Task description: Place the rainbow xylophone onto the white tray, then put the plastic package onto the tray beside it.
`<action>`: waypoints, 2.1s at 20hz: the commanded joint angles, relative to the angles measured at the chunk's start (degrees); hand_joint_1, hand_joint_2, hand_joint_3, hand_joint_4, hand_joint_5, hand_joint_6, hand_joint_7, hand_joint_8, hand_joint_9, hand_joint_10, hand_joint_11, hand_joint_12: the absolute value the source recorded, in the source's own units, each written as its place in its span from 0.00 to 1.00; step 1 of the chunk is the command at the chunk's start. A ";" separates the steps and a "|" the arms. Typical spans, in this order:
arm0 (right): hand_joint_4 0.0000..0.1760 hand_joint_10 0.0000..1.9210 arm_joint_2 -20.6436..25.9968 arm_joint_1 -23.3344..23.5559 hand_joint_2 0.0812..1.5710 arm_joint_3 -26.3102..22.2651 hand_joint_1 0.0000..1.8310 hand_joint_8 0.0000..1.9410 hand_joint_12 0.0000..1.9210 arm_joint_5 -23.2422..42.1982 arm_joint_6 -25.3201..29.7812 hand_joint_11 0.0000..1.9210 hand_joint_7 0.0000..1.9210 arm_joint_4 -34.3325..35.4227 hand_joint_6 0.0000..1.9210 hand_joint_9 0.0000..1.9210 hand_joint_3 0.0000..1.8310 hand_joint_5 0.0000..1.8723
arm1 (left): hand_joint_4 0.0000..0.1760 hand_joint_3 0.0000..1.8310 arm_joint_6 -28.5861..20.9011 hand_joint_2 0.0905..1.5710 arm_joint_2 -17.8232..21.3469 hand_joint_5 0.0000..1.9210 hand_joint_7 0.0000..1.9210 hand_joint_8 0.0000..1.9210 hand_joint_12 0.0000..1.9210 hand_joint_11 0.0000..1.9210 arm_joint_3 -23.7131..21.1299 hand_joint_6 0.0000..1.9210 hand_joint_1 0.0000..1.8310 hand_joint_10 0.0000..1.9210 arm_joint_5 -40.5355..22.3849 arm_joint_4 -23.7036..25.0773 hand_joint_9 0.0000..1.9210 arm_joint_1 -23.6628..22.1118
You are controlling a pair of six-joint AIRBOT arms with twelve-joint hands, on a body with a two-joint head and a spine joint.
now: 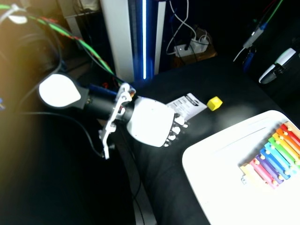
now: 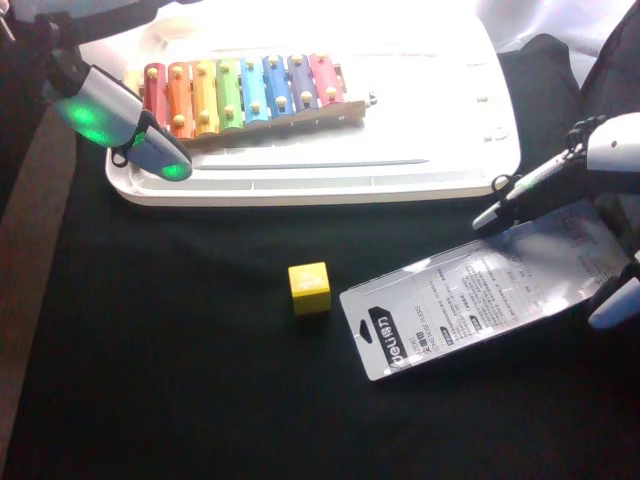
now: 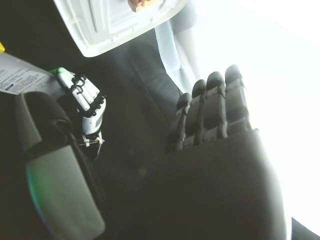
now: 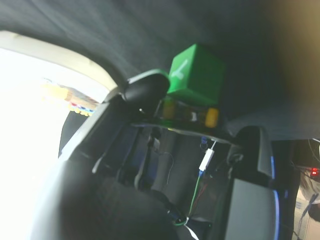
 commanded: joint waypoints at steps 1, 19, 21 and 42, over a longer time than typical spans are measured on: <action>0.00 0.30 -0.09 0.53 0.64 0.24 0.71 0.35 0.61 3.06 -0.48 0.56 0.66 3.31 0.30 0.68 0.00 0.59 | 0.15 0.00 0.05 0.43 0.34 0.00 0.04 0.00 0.03 0.01 -0.01 0.00 0.50 0.00 -3.80 -1.77 0.04 -0.48; 0.00 0.12 1.44 0.59 0.65 0.24 0.71 0.29 0.55 6.99 -6.99 0.61 0.68 14.65 0.43 0.78 0.00 0.52 | 0.00 0.00 0.12 0.44 0.30 0.00 0.05 0.00 0.01 0.01 0.06 0.00 0.48 0.00 -3.66 -2.31 0.05 0.50; 0.00 0.09 1.78 0.63 0.64 0.24 0.71 0.35 0.58 7.43 -7.86 0.63 0.66 15.90 0.34 0.81 0.00 0.56 | 0.00 0.00 0.17 0.44 0.30 0.00 0.05 0.00 0.01 0.01 0.07 0.00 0.49 0.00 -3.64 -2.33 0.04 0.57; 0.00 0.47 0.02 11.58 0.66 5.46 0.75 0.34 0.59 8.10 -12.33 0.58 0.60 22.22 0.47 0.61 0.00 0.47 | 0.09 0.00 0.25 0.42 0.32 0.00 0.06 0.01 0.03 0.03 0.09 0.00 0.47 0.00 -3.58 -2.43 0.04 0.88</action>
